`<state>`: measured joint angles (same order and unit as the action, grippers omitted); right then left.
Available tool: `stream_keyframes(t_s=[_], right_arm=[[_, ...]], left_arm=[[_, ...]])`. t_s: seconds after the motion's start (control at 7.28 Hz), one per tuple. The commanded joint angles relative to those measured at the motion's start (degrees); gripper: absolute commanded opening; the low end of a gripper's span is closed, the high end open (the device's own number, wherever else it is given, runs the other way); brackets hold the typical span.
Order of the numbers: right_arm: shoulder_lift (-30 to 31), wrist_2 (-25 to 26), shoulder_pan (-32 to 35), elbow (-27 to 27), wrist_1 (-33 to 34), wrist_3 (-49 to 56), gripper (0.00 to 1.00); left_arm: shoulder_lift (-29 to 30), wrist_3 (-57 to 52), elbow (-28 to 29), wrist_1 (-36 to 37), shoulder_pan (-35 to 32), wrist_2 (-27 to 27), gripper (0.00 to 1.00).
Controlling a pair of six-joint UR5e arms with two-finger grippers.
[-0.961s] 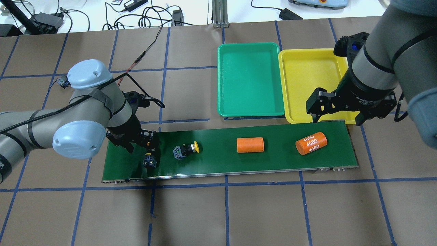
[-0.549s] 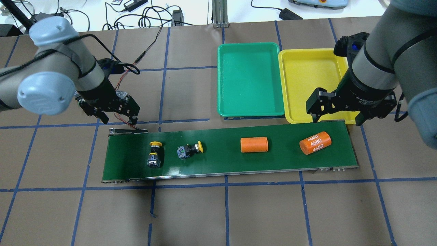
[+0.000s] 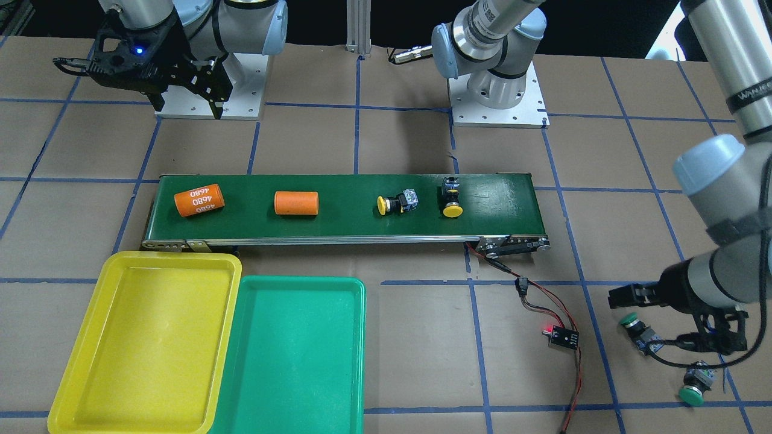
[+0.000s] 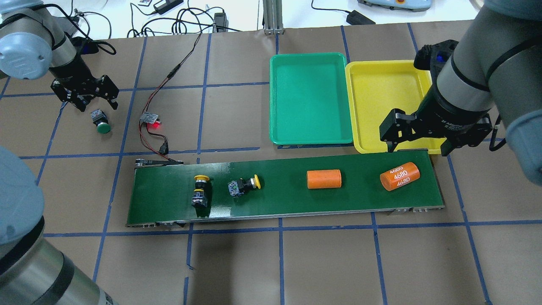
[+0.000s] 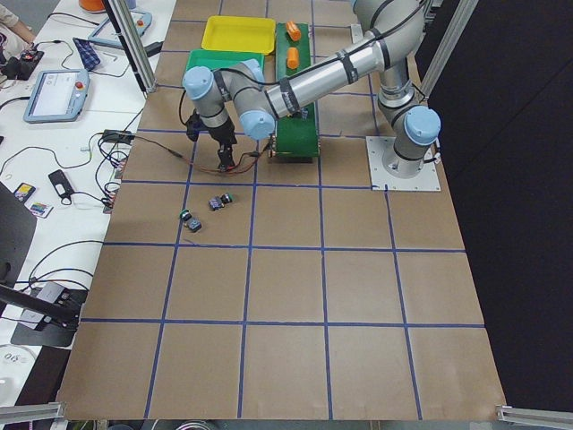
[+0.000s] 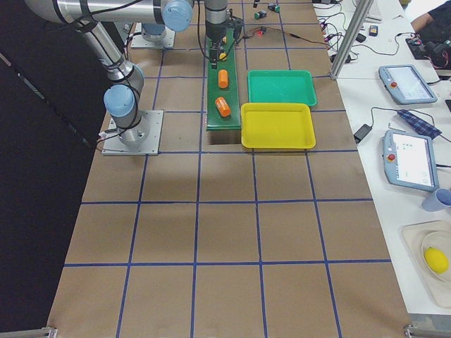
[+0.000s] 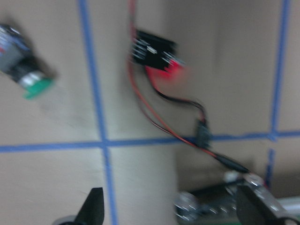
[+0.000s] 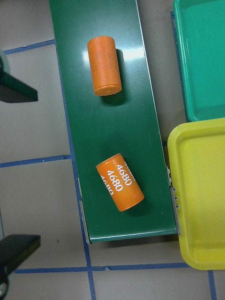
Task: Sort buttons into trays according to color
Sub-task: 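Grasp the green button near the circuit board with the left gripper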
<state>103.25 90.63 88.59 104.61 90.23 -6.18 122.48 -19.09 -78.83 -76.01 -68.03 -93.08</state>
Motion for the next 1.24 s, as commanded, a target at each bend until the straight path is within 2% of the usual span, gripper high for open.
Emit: stream_keyframes(t_s=[0.0,0.27,0.41,0.55,0.69,0.82,0.96,1.1], right_arm=[[0.4,0.0,0.0,0.1,-0.4,-1.6,1.0],[0.5,-0.1,0.1,0.8,-0.5,-4.8,1.0],[0.3,0.0,0.1,0.9,-0.1,-5.0,1.0],[0.3,0.6,0.1,0.9,-0.1,-4.9,1.0],[-0.4,0.6,0.1,0.9,0.4,-4.3,1.0],[-1.8,-0.2,0.1,0.7,1.2,-4.8,1.0],[-3.9,-0.1,0.1,0.9,6.7,-5.0,1.0],[-5.9,0.1,0.1,0.9,8.2,-5.0,1.0]], left_arm=[[8.0,-0.2,2.8,7.6,2.2,1.9,1.0],[9.2,-0.2,3.4,7.6,2.6,1.9,1.0],[9.5,-0.2,3.5,7.5,3.7,1.9,0.94],[9.8,-1.7,2.5,7.5,4.8,2.5,0.95],[10.1,-1.9,2.5,7.5,4.9,2.4,0.77],[9.5,-2.4,2.3,6.8,4.8,2.7,0.24],[9.0,-2.4,2.0,6.0,4.9,3.8,0.0],[8.5,-2.4,1.3,5.8,4.8,4.0,0.0]])
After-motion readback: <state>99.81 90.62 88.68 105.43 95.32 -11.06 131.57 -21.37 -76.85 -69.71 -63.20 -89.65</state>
